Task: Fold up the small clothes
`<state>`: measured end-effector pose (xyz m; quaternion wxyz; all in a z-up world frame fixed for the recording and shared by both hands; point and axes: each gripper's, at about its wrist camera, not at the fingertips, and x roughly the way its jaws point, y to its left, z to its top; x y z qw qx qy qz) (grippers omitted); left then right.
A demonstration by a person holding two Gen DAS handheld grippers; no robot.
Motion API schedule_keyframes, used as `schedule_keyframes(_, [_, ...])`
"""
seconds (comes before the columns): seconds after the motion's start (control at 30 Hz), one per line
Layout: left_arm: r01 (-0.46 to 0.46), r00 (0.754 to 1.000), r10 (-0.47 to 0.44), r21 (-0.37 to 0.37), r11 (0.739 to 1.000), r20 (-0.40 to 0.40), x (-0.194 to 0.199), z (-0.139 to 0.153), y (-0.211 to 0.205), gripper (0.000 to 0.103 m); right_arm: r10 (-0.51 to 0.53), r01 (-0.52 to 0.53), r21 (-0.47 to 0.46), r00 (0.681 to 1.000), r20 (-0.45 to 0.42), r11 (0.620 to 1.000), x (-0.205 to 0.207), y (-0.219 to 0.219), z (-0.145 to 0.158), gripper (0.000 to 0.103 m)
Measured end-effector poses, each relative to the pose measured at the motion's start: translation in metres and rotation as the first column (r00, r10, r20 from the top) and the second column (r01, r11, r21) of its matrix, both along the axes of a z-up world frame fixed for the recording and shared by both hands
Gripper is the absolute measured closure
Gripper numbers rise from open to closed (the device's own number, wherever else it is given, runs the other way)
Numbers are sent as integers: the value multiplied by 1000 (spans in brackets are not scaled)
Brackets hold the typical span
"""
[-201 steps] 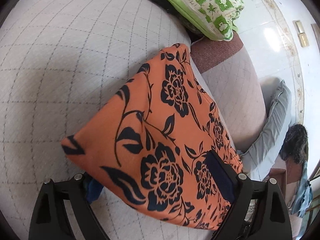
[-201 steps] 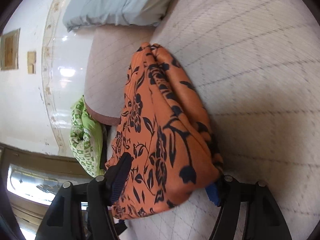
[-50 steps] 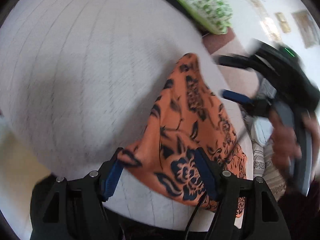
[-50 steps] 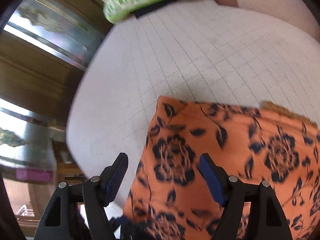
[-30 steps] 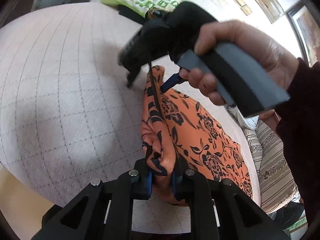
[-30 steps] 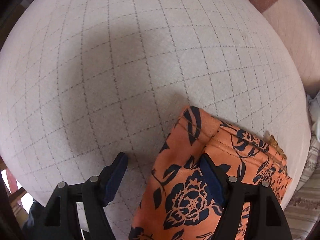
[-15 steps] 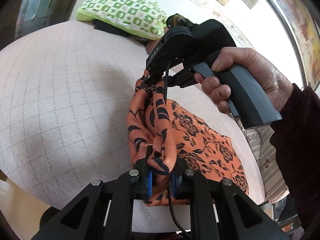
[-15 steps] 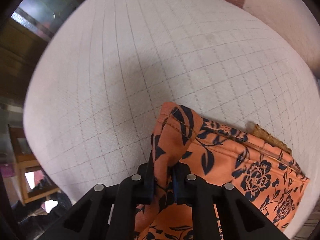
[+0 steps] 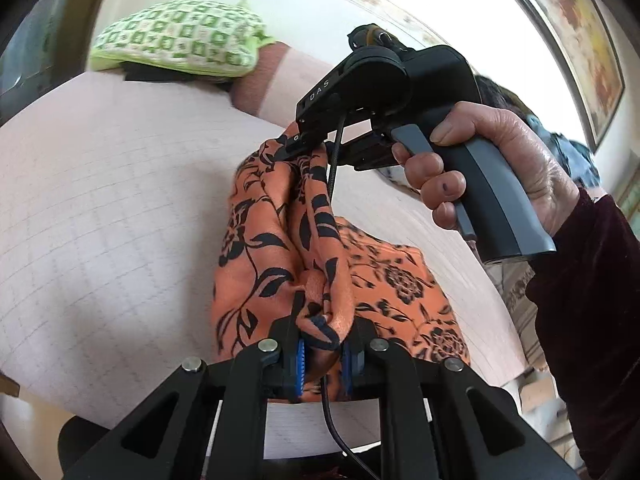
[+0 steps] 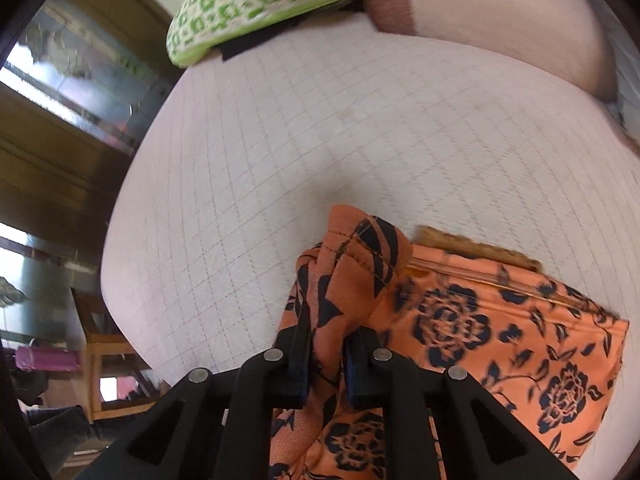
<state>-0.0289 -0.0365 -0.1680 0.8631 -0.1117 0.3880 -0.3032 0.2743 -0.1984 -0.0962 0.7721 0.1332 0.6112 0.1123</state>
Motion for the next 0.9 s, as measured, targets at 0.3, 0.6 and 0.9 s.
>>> schedule_keyframes(0.3, [127,992,-128,53,990,19,-16,10,-71,89,-120,117,99,992,29,988,-30,-90,6,91])
schedule_keyframes(0.6, [244,969,-246,112,963,7,-31,9,-139,89,-226,217,173,974,34,961,-58,-168,-6,91])
schedule_keyframes(0.9, [338,941,-337,168,926,-35,-37,-4,-204,89,-309,296,226,951,25,928,-83,-237,-33,91])
